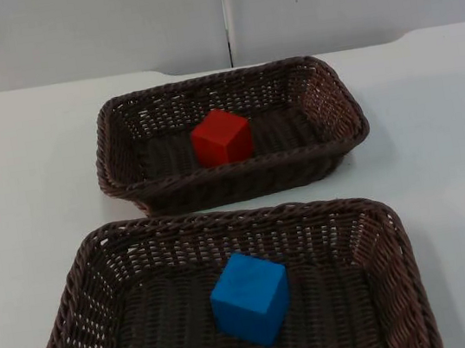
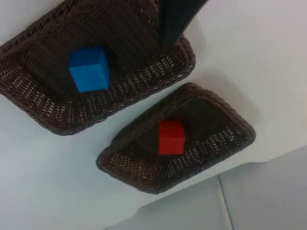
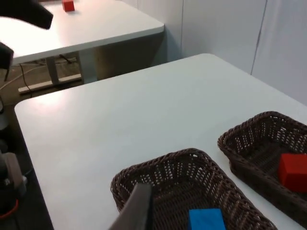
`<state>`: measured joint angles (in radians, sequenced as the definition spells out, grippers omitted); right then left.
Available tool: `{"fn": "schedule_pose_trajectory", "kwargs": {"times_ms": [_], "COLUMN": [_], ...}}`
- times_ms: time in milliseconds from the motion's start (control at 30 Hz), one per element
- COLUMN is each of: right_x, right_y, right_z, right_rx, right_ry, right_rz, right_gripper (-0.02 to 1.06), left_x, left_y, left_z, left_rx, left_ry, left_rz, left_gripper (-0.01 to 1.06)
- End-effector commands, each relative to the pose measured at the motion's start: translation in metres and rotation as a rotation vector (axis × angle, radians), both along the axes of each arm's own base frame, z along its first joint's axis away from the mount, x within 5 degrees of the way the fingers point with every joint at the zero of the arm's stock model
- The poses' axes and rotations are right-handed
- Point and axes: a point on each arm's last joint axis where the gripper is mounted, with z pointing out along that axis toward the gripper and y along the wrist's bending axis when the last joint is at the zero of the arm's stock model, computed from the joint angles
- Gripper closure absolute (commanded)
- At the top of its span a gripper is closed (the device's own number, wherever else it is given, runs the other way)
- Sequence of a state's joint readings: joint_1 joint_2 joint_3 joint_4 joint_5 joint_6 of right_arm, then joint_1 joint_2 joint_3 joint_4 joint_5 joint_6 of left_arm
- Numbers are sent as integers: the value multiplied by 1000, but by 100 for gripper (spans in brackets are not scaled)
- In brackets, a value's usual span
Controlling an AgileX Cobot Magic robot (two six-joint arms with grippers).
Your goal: Pick up one cube with the left hand and place it into the upper basket. Pick up one cube with the right hand and place it into the lower basket.
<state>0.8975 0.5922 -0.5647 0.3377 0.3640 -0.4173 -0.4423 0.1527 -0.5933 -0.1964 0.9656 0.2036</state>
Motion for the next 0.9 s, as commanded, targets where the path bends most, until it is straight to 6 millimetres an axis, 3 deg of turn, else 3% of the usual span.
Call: {"fn": "schedule_pose_trajectory", "kwargs": {"times_ms": [0, 233, 600, 867], "right_x": [-5, -9, -28, -54], "right_y": [-6, -21, -65, -98], "right_z": [-2, -2, -6, -16], "right_rx": [-26, -39, -40, -7], "right_ry": [-3, 7, 56, 107], "right_rz": [3, -60, -214, -238], "right_gripper": [16, 16, 16, 16], "left_x": [-8, -22, -15, -14], "left_y": [7, 20, 17, 17], "left_z": [-3, -9, -33, -34], "left_rx": [-25, -50, -10, -11], "left_ry": [-29, -51, 72, 72], "left_rz": [42, 109, 134, 134], "left_gripper": [0, 0, 0, 0]}}
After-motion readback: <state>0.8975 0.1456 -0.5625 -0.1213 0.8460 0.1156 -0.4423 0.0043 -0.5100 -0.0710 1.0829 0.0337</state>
